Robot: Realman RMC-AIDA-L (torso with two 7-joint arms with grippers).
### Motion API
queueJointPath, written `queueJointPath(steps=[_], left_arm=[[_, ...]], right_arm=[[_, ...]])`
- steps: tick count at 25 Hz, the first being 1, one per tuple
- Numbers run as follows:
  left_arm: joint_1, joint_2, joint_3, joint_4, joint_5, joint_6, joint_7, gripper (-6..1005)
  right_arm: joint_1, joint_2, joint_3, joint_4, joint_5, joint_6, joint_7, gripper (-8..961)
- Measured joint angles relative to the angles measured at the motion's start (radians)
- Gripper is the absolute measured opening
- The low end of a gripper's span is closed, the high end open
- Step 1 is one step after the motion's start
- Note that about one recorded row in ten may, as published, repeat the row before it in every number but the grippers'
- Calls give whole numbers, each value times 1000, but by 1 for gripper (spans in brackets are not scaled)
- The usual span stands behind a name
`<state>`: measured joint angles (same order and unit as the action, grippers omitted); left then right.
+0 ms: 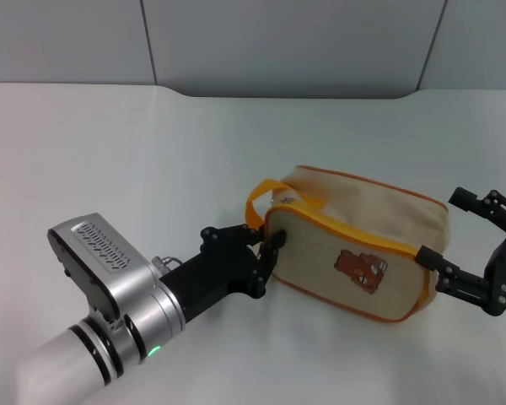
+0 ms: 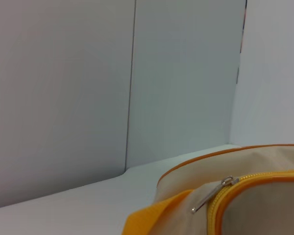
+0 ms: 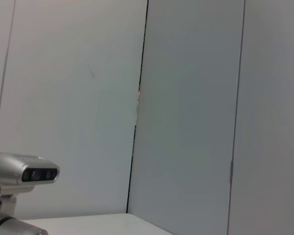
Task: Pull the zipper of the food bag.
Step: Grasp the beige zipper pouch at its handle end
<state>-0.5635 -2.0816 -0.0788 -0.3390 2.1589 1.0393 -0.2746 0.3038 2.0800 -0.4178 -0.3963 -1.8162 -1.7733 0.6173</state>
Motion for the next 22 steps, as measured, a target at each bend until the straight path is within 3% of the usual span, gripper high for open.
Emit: queueJointPath(steps=[6,15,18,19,20,21,22], left_arm=[[-5,0,2,-3,0,16,2,106],[6,0,-4,-19,-1,53,80,70],[1,0,2,-9,2,80,100,62],[0,1,4,0,20,105,124,62],[0,1,4,0,20,105,124,61],[0,2,-5,18,63,141,152,60],[0,2,-11,25,78,153,157,60]], right_arm=[[0,0,20,2,0,-6,-2,830],[-13,3,143,10,0,-65,-30,828],[-15,5,222,23,0,-76,-54,828],[-10,5,322,64,0,-77,-116,828],[-10,5,322,64,0,-77,-116,828],[-2,4,407,101,0,-72,-163,828],[-2,4,407,101,0,-72,-163,828]])
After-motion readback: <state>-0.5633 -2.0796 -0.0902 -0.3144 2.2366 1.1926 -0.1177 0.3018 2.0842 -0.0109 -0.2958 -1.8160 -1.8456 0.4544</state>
